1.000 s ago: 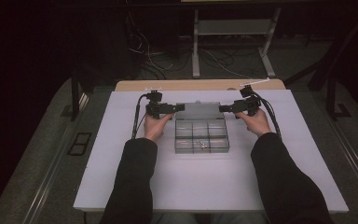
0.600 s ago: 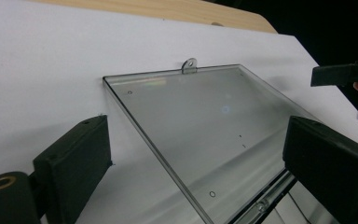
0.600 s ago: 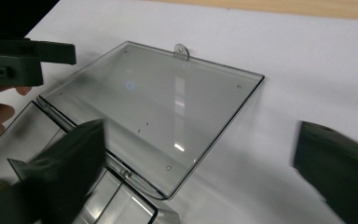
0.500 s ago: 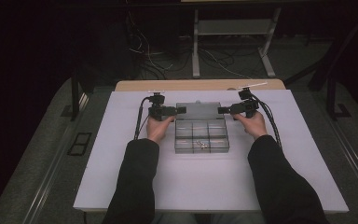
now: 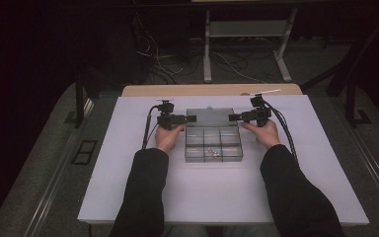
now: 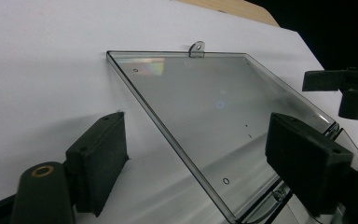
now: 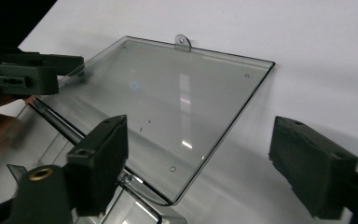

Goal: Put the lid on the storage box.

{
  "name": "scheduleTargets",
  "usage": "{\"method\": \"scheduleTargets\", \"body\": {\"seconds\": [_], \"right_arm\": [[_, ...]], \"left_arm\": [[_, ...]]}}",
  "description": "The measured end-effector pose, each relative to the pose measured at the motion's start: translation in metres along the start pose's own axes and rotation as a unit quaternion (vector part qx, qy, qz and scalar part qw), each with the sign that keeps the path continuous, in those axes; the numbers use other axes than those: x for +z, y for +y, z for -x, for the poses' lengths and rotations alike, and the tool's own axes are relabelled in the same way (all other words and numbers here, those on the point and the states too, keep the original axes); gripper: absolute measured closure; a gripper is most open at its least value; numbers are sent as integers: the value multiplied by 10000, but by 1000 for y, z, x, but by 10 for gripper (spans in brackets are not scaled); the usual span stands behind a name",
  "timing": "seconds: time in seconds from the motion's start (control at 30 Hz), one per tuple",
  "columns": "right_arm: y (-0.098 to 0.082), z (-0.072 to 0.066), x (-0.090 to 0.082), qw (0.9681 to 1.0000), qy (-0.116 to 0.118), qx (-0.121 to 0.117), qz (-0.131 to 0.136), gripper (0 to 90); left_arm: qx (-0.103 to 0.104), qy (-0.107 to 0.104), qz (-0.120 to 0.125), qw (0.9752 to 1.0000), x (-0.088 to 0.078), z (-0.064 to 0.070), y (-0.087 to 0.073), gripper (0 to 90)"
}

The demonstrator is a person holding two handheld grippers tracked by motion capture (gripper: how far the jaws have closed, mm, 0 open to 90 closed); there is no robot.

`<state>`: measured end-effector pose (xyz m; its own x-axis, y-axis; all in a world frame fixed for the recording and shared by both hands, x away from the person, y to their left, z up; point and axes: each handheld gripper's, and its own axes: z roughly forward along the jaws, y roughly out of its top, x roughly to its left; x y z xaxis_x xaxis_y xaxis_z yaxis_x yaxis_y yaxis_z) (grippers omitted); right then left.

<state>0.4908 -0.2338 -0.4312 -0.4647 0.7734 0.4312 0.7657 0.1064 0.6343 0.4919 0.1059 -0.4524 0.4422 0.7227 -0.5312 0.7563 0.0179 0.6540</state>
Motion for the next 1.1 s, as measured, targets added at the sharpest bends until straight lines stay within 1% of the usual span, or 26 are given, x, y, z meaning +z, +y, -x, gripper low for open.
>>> {"method": "scheduleTargets", "body": {"seconds": [0.07,0.1,0.17,0.2,0.3,0.4,0.43,0.53,0.7,0.93,1.1], "right_arm": [[-1,0,2,9999,-27,113,-41,244],[-2,1,4,9999,-8,113,-58,251],[-3,1,6,9998,-9,145,-101,285],[-3,0,7,9998,4,182,-104,288],[-3,0,8,9996,0,247,-105,321],[-4,0,10,9994,4,303,-137,330],[-4,1,10,9995,-6,278,-155,332],[-5,1,12,9993,-8,337,-184,341],[-5,1,12,9991,32,373,-177,347],[-6,2,13,9989,49,423,-191,348],[-5,2,13,9988,50,454,-198,351]], "left_arm": [[-30,39,-21,10000,1,0,-1,229],[-38,23,-14,10000,1,-1,-1,237],[-42,55,-48,10000,1,0,-2,257],[-57,86,-66,9999,2,0,-2,263],[-81,91,-82,9999,2,0,-3,295],[-119,95,-114,9998,3,2,-3,318],[-117,83,-122,9998,4,2,-3,323],[-200,4,-123,9997,4,2,-3,343],[-327,-148,-112,9993,6,1,-4,403],[-389,-155,-106,9991,6,1,-5,425],[-365,-126,-80,9992,5,2,-4,436]]}}
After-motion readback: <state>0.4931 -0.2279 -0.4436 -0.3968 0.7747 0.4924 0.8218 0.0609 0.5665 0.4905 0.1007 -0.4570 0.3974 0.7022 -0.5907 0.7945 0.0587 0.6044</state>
